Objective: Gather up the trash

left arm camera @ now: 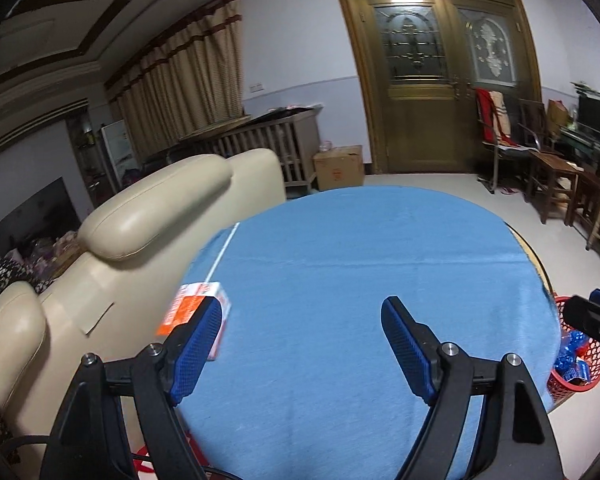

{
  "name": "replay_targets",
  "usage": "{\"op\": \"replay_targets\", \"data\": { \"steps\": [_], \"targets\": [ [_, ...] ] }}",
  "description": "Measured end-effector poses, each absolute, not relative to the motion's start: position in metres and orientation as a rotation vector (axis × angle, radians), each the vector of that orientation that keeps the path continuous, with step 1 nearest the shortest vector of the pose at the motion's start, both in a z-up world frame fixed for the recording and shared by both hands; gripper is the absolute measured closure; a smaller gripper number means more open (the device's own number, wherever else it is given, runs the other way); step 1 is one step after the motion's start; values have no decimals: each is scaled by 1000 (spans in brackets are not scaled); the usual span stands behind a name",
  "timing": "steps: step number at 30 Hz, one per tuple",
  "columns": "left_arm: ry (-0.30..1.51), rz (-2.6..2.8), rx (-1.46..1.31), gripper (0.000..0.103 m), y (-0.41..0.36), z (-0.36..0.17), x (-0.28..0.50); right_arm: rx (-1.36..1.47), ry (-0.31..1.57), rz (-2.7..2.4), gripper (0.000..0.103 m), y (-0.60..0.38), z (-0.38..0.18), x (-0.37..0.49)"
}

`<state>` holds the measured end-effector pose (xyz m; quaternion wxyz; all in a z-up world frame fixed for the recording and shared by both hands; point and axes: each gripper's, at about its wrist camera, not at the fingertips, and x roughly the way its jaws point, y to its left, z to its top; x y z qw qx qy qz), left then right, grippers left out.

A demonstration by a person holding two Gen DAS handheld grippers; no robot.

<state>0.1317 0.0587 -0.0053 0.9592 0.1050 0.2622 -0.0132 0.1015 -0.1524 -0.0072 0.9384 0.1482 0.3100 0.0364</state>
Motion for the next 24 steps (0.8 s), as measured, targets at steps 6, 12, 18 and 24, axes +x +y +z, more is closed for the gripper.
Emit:
{"op": "replay_targets", "data": {
  "steps": [6, 12, 18, 24],
  "targets": [
    [542, 6, 186, 20, 83, -8, 131, 227, 639, 88, 23, -121, -5, 90],
    [544, 16, 177, 20, 92, -9, 126, 192, 640, 95, 23, -108, -5, 90],
    [544, 25, 165, 20, 99, -9, 122, 182, 640, 90, 23, -106, -6, 93],
    [544, 28, 166, 20, 101, -10, 120, 181, 645, 90, 23, -104, -5, 94]
  ]
}}
